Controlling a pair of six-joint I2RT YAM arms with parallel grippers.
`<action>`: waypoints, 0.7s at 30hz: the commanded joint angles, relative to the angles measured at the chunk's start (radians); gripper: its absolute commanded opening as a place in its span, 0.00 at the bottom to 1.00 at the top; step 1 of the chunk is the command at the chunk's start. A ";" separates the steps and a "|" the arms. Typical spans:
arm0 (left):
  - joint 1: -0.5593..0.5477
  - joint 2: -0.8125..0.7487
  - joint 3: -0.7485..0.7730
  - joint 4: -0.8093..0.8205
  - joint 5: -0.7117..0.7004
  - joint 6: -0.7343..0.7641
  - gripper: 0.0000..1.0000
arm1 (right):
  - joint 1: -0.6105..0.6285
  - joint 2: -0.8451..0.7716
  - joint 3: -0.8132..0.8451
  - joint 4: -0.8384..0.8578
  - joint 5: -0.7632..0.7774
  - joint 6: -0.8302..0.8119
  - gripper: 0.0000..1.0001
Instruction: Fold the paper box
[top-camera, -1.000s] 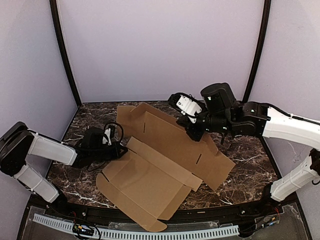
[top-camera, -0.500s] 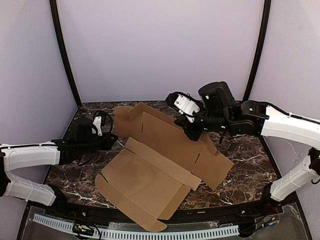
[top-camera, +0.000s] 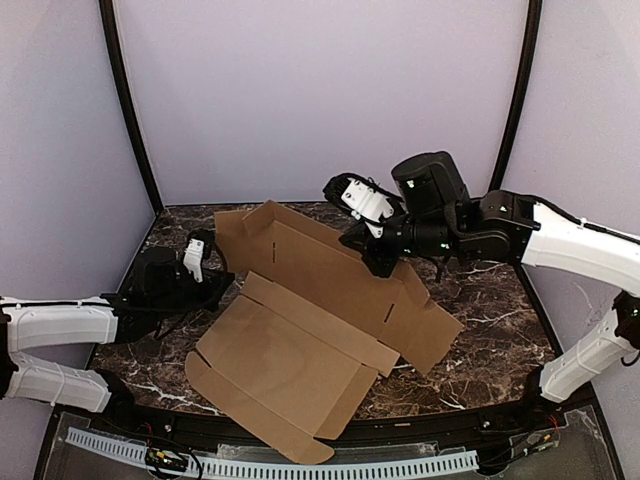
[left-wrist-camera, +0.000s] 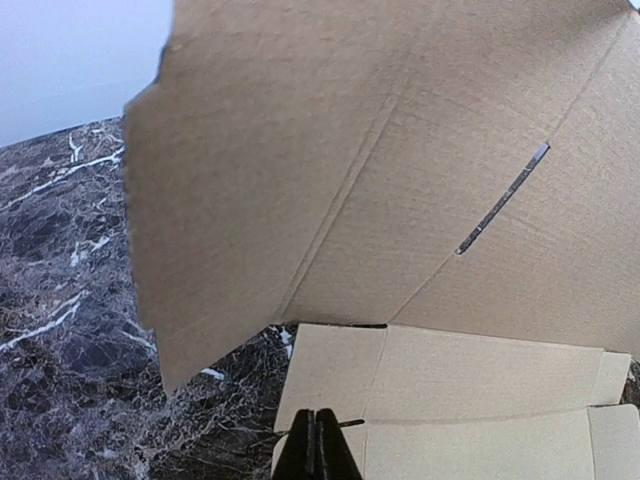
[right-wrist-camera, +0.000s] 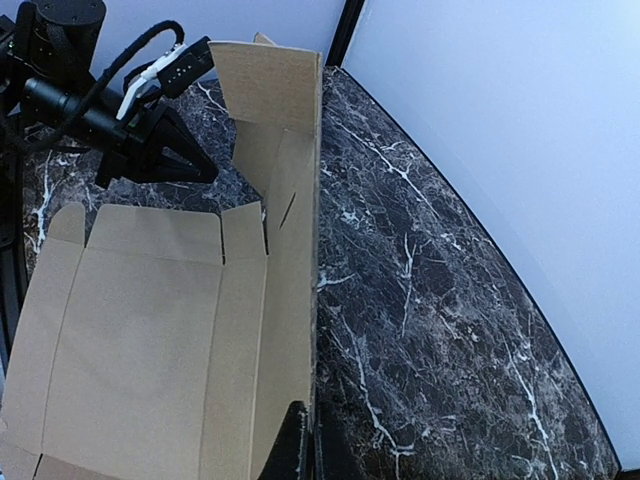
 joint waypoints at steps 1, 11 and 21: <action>-0.003 0.020 -0.052 0.135 -0.015 0.102 0.01 | 0.024 0.011 0.035 0.014 -0.011 0.019 0.00; -0.003 0.152 -0.009 0.175 -0.090 0.177 0.01 | 0.043 0.002 0.040 0.025 -0.037 0.033 0.00; -0.003 0.246 0.021 0.239 -0.076 0.199 0.01 | 0.052 -0.001 0.041 0.031 -0.059 0.040 0.00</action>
